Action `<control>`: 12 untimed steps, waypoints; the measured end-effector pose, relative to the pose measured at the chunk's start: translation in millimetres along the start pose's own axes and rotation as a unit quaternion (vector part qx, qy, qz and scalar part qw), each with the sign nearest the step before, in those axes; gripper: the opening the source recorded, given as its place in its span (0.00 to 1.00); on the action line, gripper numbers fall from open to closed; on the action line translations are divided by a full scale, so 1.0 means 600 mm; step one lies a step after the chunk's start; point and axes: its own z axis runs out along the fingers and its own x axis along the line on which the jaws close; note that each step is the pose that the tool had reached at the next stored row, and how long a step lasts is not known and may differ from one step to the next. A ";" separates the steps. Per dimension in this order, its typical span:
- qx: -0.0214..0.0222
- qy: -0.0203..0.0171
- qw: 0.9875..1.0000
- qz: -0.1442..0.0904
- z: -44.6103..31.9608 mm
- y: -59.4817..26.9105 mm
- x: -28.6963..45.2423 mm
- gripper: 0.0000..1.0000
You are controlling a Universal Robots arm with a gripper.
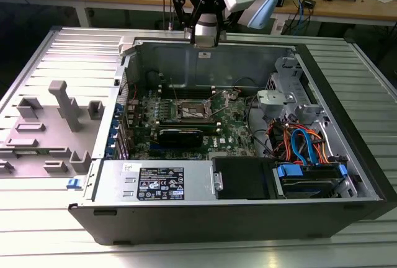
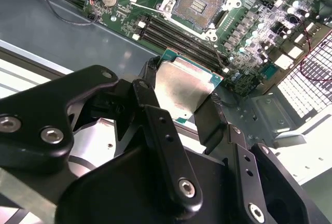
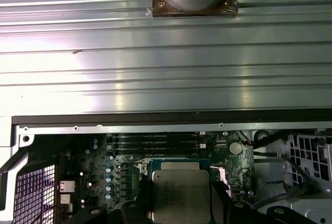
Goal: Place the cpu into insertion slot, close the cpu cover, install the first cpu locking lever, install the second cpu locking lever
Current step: 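Place the cpu into insertion slot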
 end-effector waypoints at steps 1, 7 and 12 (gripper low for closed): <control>0.000 0.000 1.000 0.000 0.000 0.000 0.000 0.54; 0.000 0.000 1.000 0.000 0.000 -0.001 0.000 0.54; 0.000 -0.001 1.000 0.010 0.000 -0.001 0.000 0.54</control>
